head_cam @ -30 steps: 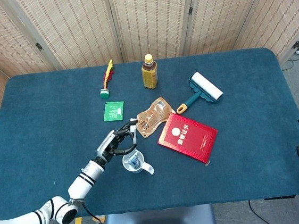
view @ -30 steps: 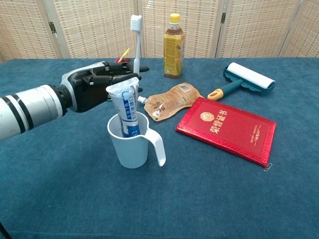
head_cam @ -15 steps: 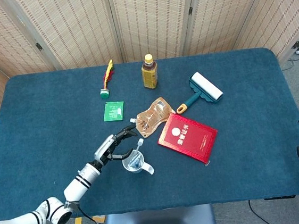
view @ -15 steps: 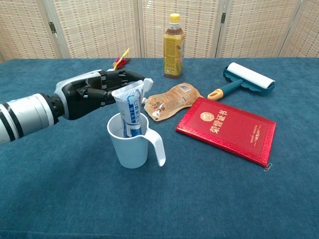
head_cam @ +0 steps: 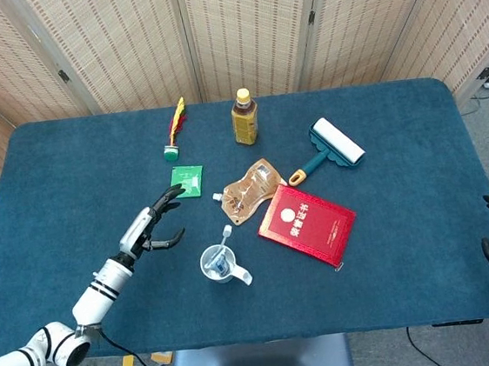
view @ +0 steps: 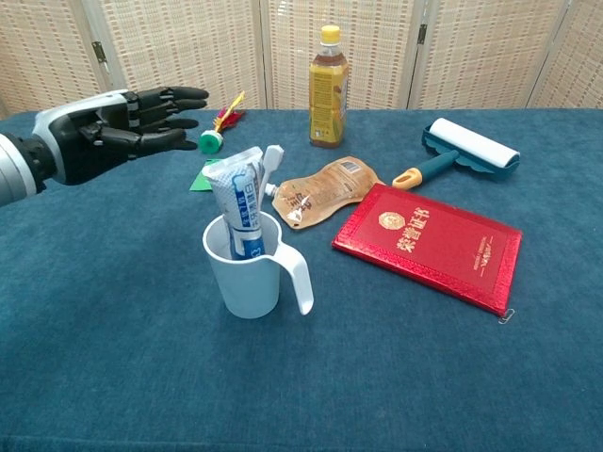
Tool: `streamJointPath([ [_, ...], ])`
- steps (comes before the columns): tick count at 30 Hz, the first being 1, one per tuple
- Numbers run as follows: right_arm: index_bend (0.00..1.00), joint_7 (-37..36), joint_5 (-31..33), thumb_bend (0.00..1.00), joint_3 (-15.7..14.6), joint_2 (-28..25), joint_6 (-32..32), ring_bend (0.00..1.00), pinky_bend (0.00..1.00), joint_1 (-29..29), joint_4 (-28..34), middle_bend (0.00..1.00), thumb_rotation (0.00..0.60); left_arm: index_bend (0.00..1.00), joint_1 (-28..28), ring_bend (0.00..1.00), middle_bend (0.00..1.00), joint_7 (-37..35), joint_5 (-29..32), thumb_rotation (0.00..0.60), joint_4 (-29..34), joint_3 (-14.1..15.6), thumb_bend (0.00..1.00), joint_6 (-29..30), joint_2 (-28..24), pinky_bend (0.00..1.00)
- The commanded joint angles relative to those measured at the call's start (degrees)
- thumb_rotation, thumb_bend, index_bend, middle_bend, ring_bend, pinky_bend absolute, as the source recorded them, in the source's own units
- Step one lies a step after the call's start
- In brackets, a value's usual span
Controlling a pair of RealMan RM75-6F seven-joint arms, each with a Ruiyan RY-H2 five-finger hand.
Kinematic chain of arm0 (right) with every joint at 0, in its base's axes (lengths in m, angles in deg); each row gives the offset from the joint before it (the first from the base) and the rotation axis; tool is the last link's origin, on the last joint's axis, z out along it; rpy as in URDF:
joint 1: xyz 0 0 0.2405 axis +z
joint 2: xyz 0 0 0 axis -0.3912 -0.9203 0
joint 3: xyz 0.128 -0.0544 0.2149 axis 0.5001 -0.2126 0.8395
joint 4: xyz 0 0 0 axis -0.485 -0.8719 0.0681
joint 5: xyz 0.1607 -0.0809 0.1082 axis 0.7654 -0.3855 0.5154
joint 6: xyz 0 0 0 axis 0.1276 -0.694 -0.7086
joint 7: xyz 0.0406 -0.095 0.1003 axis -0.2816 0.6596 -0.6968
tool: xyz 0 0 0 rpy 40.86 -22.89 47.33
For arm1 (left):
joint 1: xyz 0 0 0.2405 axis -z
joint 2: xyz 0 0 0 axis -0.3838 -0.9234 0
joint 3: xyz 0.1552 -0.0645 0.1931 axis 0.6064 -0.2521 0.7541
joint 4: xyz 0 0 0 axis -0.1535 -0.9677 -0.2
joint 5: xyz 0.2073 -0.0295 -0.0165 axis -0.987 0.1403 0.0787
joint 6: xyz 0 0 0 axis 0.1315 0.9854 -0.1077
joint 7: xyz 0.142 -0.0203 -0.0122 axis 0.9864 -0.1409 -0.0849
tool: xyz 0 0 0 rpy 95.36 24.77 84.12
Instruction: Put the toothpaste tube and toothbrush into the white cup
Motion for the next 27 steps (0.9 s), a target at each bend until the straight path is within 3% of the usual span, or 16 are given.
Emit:
streamJointPath([
  [1, 0.17, -0.39, 0.09, 0.34, -0.08, -0.12, 0.73, 0.25, 0.25, 0.39, -0.12, 0.30, 0.600, 0.18, -2.53, 0.00, 0.04, 11.31, 6.90, 0.600, 1.68, -1.36, 0.46, -0.98, -4.52, 0.14],
  [6, 0.17, -3.87, -0.35, 0.34, -0.57, 0.00, 3.18, 0.25, 0.25, 1.55, -1.11, 0.30, 0.600, 0.23, -5.53, 0.00, 0.04, 24.74, 12.02, 0.600, 1.82, -1.24, 0.46, 1.01, -6.92, 0.14],
  [16, 0.17, -9.75, -1.25, 0.35, -1.68, 2.20, 6.48, 0.25, 0.25, 3.28, -5.01, 0.30, 0.600, 0.26, -14.42, 0.00, 0.06, 49.28, 16.26, 0.600, 7.83, 2.21, 0.46, 11.87, -9.17, 0.14],
  [27, 0.17, -12.80, -3.56, 0.35, -3.71, 3.84, 5.62, 0.25, 0.25, 2.72, -6.69, 0.30, 0.600, 0.27, -24.49, 0.00, 0.06, 59.53, 11.19, 0.600, 17.97, 6.69, 0.46, 24.82, -11.99, 0.14],
])
